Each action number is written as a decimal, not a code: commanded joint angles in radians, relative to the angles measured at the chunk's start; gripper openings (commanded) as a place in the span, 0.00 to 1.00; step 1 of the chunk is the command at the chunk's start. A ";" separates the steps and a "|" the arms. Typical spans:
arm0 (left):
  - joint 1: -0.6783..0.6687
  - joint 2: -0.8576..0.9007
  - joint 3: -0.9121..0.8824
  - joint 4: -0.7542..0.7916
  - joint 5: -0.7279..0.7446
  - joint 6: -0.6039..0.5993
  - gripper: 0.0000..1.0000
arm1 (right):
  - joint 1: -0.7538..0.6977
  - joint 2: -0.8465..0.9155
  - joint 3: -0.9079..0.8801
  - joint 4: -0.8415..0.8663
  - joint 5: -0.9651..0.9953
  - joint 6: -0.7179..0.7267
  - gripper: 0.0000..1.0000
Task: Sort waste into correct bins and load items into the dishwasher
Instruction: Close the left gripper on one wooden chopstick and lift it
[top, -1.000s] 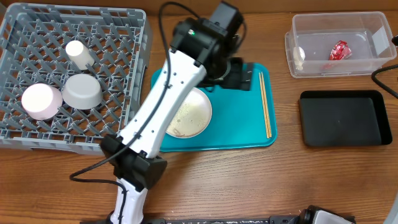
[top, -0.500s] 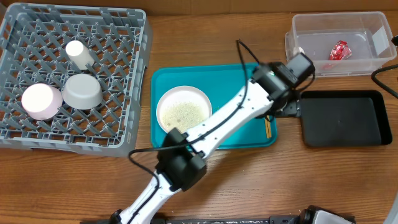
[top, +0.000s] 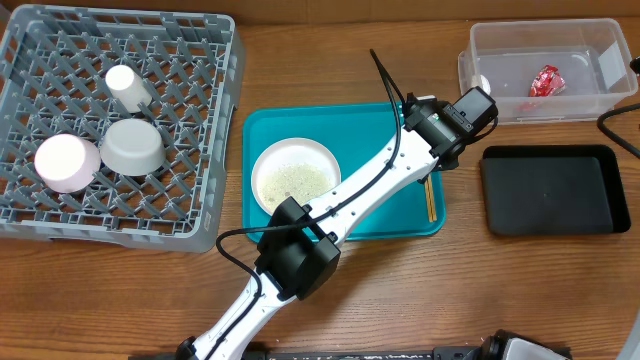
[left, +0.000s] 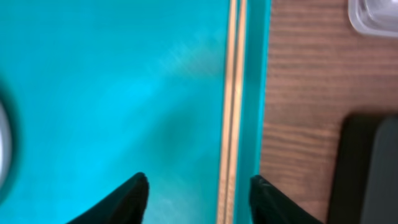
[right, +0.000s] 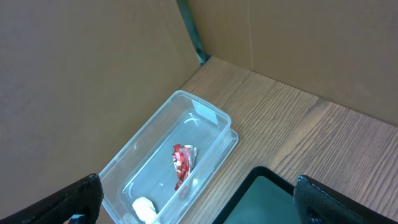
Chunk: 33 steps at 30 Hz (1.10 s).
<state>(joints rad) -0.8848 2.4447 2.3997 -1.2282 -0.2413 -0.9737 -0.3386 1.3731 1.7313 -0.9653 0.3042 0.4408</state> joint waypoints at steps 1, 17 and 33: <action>-0.013 0.005 0.005 0.014 -0.139 -0.018 0.47 | 0.001 -0.002 -0.003 0.005 0.016 0.005 1.00; -0.026 0.118 0.004 0.089 -0.098 -0.018 0.47 | 0.001 -0.002 -0.003 0.005 0.016 0.005 1.00; -0.027 0.180 0.004 0.113 -0.058 -0.018 0.42 | 0.001 -0.002 -0.003 0.005 0.016 0.005 1.00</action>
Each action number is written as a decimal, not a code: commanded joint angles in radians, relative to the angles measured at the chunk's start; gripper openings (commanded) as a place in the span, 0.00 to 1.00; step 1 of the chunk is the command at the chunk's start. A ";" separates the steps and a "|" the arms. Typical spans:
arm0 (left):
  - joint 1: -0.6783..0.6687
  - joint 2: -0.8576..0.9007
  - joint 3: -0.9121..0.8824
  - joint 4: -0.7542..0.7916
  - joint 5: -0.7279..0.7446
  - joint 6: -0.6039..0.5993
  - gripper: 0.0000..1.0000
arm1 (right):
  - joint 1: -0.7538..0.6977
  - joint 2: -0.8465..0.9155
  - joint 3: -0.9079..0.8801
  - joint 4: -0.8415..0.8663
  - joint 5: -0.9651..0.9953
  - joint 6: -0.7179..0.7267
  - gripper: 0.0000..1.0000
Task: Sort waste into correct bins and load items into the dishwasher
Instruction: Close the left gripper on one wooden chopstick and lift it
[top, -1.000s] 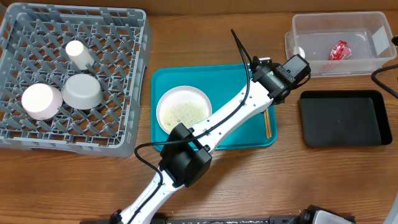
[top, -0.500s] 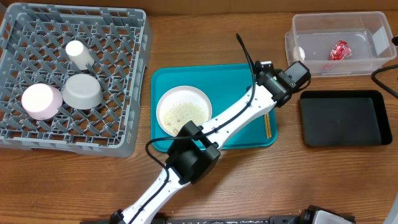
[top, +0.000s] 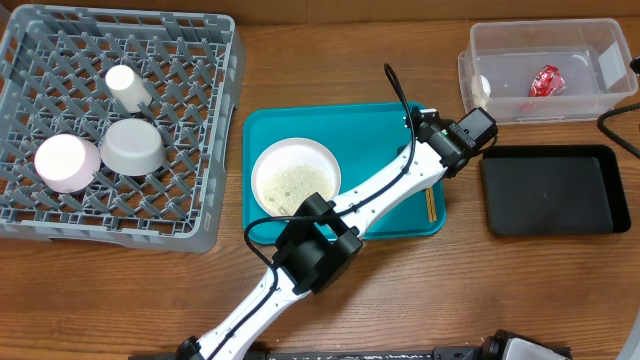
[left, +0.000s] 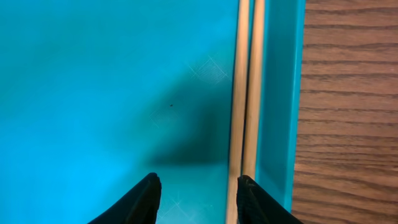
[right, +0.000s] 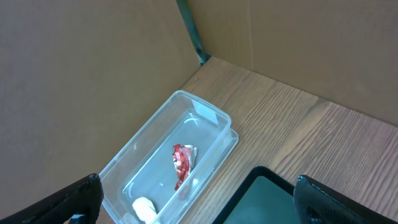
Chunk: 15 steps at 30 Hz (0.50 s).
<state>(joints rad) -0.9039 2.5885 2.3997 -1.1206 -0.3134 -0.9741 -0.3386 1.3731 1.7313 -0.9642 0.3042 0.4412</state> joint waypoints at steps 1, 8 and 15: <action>-0.008 0.039 0.004 0.005 0.018 -0.017 0.42 | 0.001 -0.002 -0.003 0.004 0.016 0.005 1.00; -0.009 0.041 0.004 0.018 0.018 -0.017 0.42 | 0.001 -0.002 -0.003 0.004 0.016 0.005 1.00; -0.011 0.041 0.004 0.019 0.017 -0.017 0.42 | 0.001 -0.002 -0.003 0.004 0.016 0.005 1.00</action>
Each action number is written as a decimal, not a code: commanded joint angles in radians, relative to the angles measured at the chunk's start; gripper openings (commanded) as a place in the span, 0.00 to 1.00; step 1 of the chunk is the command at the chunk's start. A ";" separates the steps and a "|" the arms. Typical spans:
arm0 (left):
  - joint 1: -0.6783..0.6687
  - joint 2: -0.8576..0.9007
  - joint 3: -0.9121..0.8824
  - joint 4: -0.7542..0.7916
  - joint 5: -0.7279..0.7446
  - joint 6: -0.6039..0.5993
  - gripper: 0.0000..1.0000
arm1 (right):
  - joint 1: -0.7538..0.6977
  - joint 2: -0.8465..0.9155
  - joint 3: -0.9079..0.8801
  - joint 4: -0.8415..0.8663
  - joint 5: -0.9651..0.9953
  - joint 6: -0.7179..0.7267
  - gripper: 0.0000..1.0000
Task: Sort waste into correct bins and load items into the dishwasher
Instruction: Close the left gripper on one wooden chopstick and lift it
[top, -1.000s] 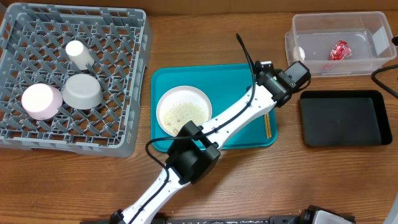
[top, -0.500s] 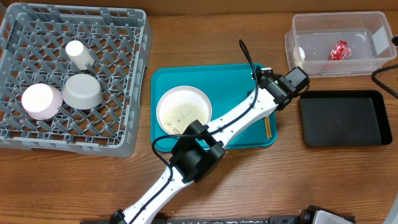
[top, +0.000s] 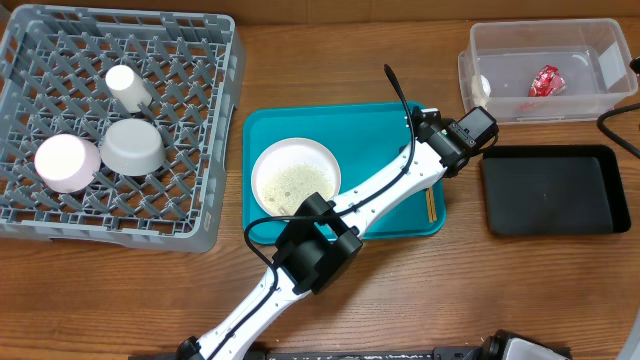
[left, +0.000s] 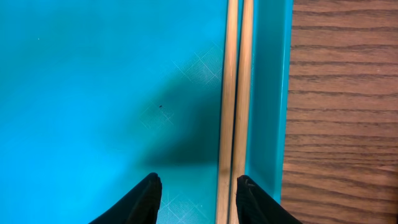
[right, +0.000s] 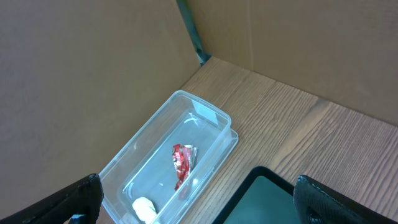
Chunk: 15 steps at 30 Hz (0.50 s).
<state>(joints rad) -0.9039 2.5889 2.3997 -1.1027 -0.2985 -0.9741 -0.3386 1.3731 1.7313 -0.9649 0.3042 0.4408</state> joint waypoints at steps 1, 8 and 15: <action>-0.012 0.040 0.004 0.001 0.000 -0.017 0.42 | 0.001 -0.002 -0.003 0.005 0.016 0.005 1.00; -0.013 0.040 0.000 0.001 -0.004 -0.018 0.40 | 0.001 -0.002 -0.003 0.005 0.016 0.005 1.00; -0.013 0.040 -0.035 0.019 -0.003 -0.018 0.41 | 0.001 -0.002 -0.003 0.005 0.016 0.005 1.00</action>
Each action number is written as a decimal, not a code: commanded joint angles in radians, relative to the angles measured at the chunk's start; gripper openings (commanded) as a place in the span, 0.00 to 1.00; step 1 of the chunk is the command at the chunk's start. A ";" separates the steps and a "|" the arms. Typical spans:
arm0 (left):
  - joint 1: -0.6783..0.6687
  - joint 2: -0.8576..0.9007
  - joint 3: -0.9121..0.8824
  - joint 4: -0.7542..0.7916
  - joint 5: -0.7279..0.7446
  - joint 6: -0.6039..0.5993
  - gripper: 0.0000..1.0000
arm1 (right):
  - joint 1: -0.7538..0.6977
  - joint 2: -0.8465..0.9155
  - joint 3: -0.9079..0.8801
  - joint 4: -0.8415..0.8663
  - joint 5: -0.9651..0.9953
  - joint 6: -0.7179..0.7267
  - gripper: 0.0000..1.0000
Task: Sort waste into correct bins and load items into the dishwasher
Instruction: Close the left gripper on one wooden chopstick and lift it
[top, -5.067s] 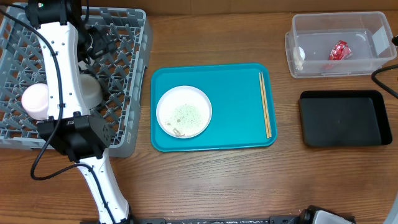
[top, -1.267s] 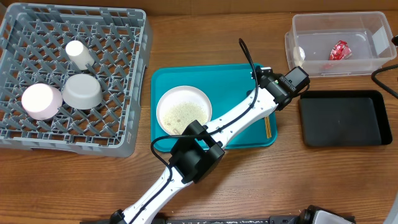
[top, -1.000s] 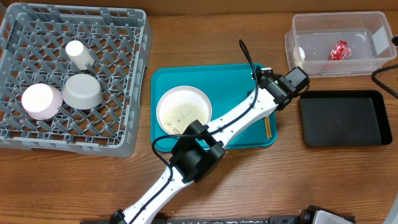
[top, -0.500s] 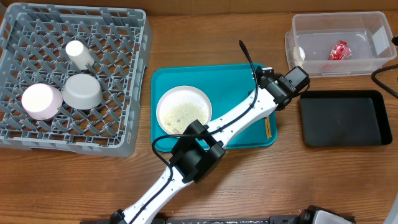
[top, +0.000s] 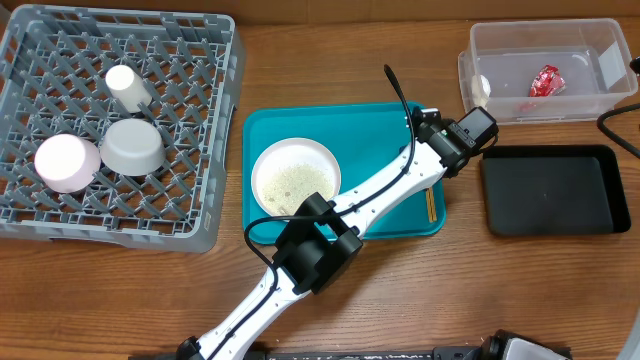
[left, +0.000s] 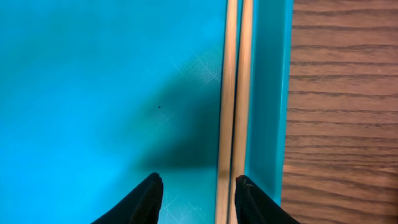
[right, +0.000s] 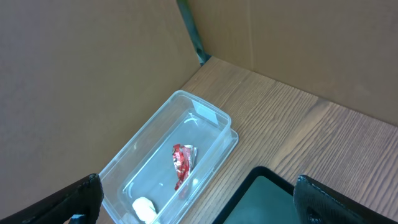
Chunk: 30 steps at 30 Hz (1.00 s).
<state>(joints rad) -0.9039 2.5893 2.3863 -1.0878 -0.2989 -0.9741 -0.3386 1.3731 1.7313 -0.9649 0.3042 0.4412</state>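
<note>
A pair of wooden chopsticks (left: 234, 106) lies along the right wall of the teal tray (top: 395, 120); my left gripper (left: 200, 186) is open low over the tray floor, and the chopsticks run just inside its right finger. A white bowl (top: 295, 176) with crumbs sits in the tray. The grey dish rack (top: 200, 130) holds a pink cup (top: 66, 162), a white bowl (top: 133, 146) and a white cup (top: 127, 86). My right gripper (right: 198, 198) is open high above the clear bin (right: 163, 159).
The clear bin (top: 600, 100) at the back right holds a red wrapper (top: 546, 80) and a white scrap (top: 483, 86). A black tray (top: 552, 189) lies right of the teal tray. Bare wooden table runs along the front.
Nearly nothing has changed: the left gripper has shifted very slightly, still open over the chopsticks at the tray's right wall. The right arm has not moved.
At first the left gripper was higher over the tray's right side, open, with the chopsticks between its fingers. A second ago it was lower, nearer the tray's right wall. It has stayed open there since, and the right gripper has hung still.
</note>
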 joint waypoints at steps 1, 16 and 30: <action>-0.013 0.040 -0.031 0.008 -0.002 -0.018 0.41 | 0.001 -0.002 -0.003 0.005 0.016 0.005 1.00; -0.013 0.040 -0.056 0.057 0.003 -0.018 0.42 | 0.001 -0.002 -0.003 0.005 0.016 0.005 1.00; -0.010 0.040 -0.056 0.001 0.004 -0.017 0.11 | 0.001 -0.002 -0.003 0.005 0.016 0.005 1.00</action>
<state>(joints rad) -0.9039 2.6038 2.3413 -1.0721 -0.2943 -0.9817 -0.3386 1.3731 1.7313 -0.9649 0.3038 0.4412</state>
